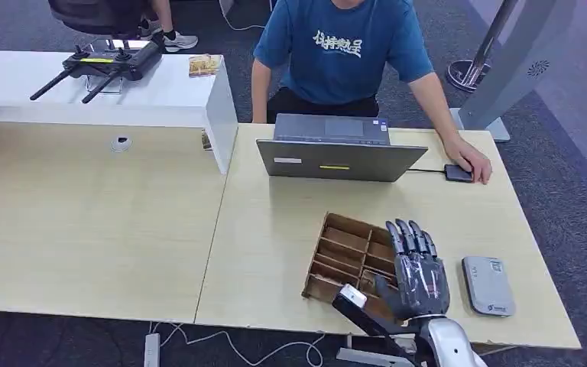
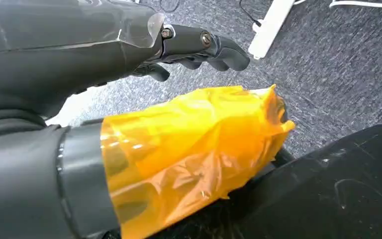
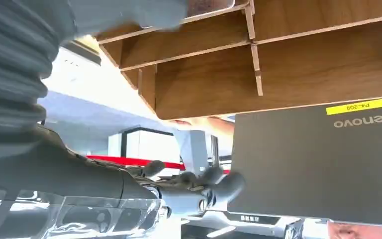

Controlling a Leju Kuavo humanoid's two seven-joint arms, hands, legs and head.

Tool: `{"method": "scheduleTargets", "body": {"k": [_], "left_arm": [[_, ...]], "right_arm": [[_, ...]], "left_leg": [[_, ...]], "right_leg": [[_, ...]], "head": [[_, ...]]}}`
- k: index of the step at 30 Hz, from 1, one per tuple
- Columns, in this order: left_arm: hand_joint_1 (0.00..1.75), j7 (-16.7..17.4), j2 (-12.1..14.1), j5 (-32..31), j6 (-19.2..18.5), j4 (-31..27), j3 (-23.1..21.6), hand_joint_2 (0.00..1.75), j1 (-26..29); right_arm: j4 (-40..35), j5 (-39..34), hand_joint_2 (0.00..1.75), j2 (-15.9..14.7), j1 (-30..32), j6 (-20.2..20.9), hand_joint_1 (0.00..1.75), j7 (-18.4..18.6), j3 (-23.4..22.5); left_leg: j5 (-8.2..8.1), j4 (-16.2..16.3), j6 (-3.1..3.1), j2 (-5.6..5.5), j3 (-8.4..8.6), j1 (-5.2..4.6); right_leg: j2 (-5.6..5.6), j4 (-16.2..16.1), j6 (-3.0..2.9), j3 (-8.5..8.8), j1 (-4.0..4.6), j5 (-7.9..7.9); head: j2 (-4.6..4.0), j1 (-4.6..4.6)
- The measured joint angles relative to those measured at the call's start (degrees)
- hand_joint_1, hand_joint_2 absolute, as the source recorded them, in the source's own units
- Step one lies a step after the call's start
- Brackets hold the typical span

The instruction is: Pass the card to the sensor for recognition and then transmit it.

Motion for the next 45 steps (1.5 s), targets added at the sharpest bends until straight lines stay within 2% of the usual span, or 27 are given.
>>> {"method": "scheduleTargets", "body": {"k": [27,31,34,38,45], "left_arm": [[0.00,-0.3,0.1,-1.5,2.3,0.0,-1.6,0.00,-0.1],[0.00,-0.4,0.2,-1.6,2.5,0.0,-1.9,0.00,-0.1],[0.00,-0.6,0.3,-1.7,2.4,0.0,-2.2,0.00,-0.1],[0.00,-0.7,0.4,-1.9,1.7,0.1,-2.8,0.00,-0.2],[0.00,-0.7,0.5,-1.2,0.0,0.2,-3.0,0.00,-0.2]], "right_arm": [[-0.5,-0.5,1.75,0.0,0.0,0.1,0.00,-0.3,-0.2],[-0.5,-2.1,1.75,-0.1,-0.1,3.4,0.00,-0.4,-0.3],[-0.3,-5.0,1.75,-1.5,-0.2,7.1,0.00,-1.0,-0.3],[0.0,-7.5,1.75,-3.3,-1.3,9.8,0.00,-1.3,-0.2],[0.3,-10.1,1.75,-6.3,-1.6,9.9,0.00,-1.8,0.1]], "left_leg": [[0.00,0.0,0.00,0.00,-0.01,0.00],[0.00,0.0,0.00,0.00,-0.01,0.00],[0.00,0.0,0.00,-0.01,-0.03,0.00],[0.00,0.0,0.01,0.00,0.00,-0.01],[0.00,0.0,0.01,-0.03,0.02,0.00]], "right_leg": [[0.00,0.0,0.00,-0.01,0.00,0.00],[0.00,0.0,0.00,-0.01,0.00,0.00],[-0.01,0.0,0.00,0.00,0.00,0.00],[-0.01,0.0,0.00,0.01,-0.01,0.00],[-0.03,0.0,0.00,0.02,0.00,0.00]], "head": [[0.00,0.00],[0.00,0.00],[0.00,0.00],[0.00,0.02],[0.00,0.00]]}}
